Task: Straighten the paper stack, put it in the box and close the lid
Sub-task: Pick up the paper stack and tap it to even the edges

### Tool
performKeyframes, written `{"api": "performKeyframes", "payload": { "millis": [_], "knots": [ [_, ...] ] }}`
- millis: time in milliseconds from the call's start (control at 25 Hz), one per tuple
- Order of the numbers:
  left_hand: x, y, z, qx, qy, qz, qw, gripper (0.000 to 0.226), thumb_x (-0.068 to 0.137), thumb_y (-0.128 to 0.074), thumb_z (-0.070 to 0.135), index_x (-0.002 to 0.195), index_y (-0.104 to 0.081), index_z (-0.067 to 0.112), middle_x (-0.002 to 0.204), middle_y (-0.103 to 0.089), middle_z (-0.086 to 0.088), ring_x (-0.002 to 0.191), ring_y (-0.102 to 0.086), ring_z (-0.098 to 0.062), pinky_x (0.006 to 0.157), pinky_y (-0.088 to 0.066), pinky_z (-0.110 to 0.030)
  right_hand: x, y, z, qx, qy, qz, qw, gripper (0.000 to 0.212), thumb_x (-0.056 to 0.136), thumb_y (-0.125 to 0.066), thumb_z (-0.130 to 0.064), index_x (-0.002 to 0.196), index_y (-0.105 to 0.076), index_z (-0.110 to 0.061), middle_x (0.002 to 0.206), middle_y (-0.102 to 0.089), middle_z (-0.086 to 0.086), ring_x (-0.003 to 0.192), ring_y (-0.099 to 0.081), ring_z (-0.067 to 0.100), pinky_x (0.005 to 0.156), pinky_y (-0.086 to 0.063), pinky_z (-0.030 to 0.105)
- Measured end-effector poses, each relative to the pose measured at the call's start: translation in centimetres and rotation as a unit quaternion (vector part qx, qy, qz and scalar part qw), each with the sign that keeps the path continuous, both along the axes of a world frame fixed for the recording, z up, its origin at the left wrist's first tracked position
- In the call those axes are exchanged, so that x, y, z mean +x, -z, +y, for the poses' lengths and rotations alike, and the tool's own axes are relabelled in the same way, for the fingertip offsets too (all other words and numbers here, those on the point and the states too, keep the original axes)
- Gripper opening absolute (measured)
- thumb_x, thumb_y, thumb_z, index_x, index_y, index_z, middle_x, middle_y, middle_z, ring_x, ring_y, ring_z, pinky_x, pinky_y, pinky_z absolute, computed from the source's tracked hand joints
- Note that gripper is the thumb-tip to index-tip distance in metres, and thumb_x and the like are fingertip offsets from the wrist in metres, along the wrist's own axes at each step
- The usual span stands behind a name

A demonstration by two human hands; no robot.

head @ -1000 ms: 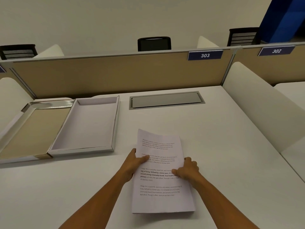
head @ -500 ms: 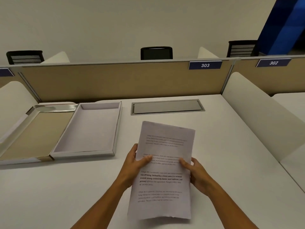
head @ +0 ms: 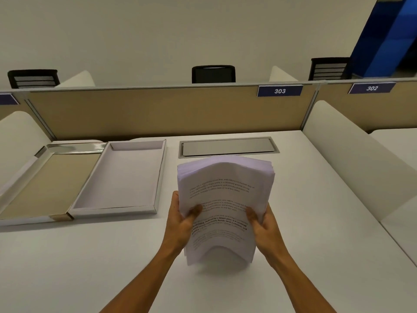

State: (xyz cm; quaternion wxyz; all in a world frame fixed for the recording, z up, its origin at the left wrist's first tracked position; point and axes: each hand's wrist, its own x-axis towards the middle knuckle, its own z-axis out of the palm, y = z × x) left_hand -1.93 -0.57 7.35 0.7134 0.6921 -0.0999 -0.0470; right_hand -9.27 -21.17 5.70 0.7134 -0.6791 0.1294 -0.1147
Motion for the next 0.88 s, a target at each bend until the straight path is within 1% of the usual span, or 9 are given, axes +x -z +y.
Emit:
{"api": "performKeyframes", "payload": {
  "millis": [80,160,280,400,520,640,760,800,880],
  "knots": [
    [-0.4,0.5,0.0,-0.011,-0.008,-0.015,1.000,0.044,0.080,-0.066,0.024,0.120,-0.050,0.036,0.107,-0.067,0.003,0.099,-0.067,-0.024,0.072,-0.063,-0.038,-0.5,0.5,0.2,-0.007,-0.006,-0.015,1.000,0.043,0.094,-0.055,-0.035,0.136,-0.048,-0.035,0.117,-0.067,-0.008,0.108,-0.067,0.014,0.078,-0.062,0.033],
    [-0.5,0.7,0.1,0.000,-0.008,-0.020,1.000,0.045,0.080,-0.066,0.024,0.119,-0.050,0.036,0.107,-0.066,0.002,0.099,-0.067,-0.025,0.073,-0.064,-0.037,-0.8,0.7,0.2,-0.011,-0.006,-0.023,1.000,0.044,0.094,-0.055,-0.034,0.137,-0.048,-0.033,0.116,-0.067,-0.008,0.109,-0.066,0.014,0.077,-0.061,0.030],
    [-0.6,0.7,0.3,0.029,-0.003,-0.022,0.999,0.048,0.077,-0.067,0.029,0.121,-0.049,0.036,0.110,-0.064,0.004,0.099,-0.066,-0.021,0.074,-0.063,-0.032,-1.1,0.3,0.1,-0.019,-0.004,-0.034,0.999,0.044,0.093,-0.058,-0.034,0.135,-0.048,-0.038,0.116,-0.066,-0.009,0.108,-0.065,0.012,0.077,-0.061,0.027],
    [-0.5,0.4,1.0,0.019,-0.031,-0.043,0.998,0.054,0.076,-0.070,0.030,0.126,-0.049,0.034,0.107,-0.066,0.014,0.099,-0.066,-0.010,0.071,-0.062,-0.024,-1.4,-0.5,0.0,-0.041,0.007,-0.060,0.997,0.047,0.088,-0.060,-0.042,0.132,-0.044,-0.049,0.117,-0.064,-0.014,0.106,-0.064,0.007,0.076,-0.060,0.025],
    [-0.3,0.4,1.2,0.012,-0.039,-0.036,0.999,0.056,0.078,-0.069,0.030,0.129,-0.048,0.032,0.101,-0.067,0.026,0.097,-0.066,-0.006,0.071,-0.062,-0.022,-1.6,-0.4,0.4,-0.044,0.000,-0.072,0.996,0.043,0.093,-0.056,-0.037,0.130,-0.042,-0.054,0.117,-0.062,-0.017,0.107,-0.063,0.004,0.077,-0.058,0.020],
    [-1.0,1.0,0.6,0.009,-0.055,-0.017,0.998,0.050,0.078,-0.068,0.030,0.124,-0.050,0.036,0.103,-0.067,0.019,0.093,-0.068,-0.011,0.069,-0.061,-0.019,-1.8,-0.3,0.8,-0.043,0.002,-0.066,0.997,0.039,0.095,-0.051,-0.031,0.124,-0.045,-0.055,0.115,-0.063,-0.017,0.108,-0.062,0.007,0.078,-0.058,0.021],
    [-1.5,1.4,0.0,-0.001,-0.074,-0.024,0.997,0.047,0.087,-0.069,0.017,0.126,-0.049,0.033,0.109,-0.066,0.007,0.095,-0.068,-0.015,0.067,-0.062,-0.021,-1.6,-0.5,1.5,-0.039,0.021,-0.067,0.997,0.040,0.097,-0.051,-0.025,0.119,-0.048,-0.058,0.111,-0.064,-0.017,0.104,-0.063,0.005,0.074,-0.058,0.019],
    [-1.7,1.3,-0.3,-0.006,-0.085,-0.030,0.996,0.046,0.089,-0.067,0.012,0.124,-0.050,0.036,0.108,-0.066,0.008,0.096,-0.067,-0.011,0.065,-0.061,-0.020,-1.6,-0.7,1.8,-0.039,0.030,-0.067,0.997,0.043,0.099,-0.051,-0.022,0.117,-0.048,-0.060,0.109,-0.064,-0.018,0.102,-0.064,0.003,0.072,-0.058,0.019],
    [-2.0,0.9,-1.0,-0.010,-0.103,-0.033,0.994,0.048,0.090,-0.064,0.008,0.117,-0.050,0.045,0.102,-0.066,0.021,0.096,-0.065,-0.001,0.063,-0.059,-0.016,-1.4,-1.1,2.1,-0.037,0.041,-0.067,0.996,0.044,0.099,-0.051,-0.023,0.116,-0.048,-0.063,0.108,-0.064,-0.020,0.100,-0.064,0.001,0.069,-0.058,0.018]
  ]
}}
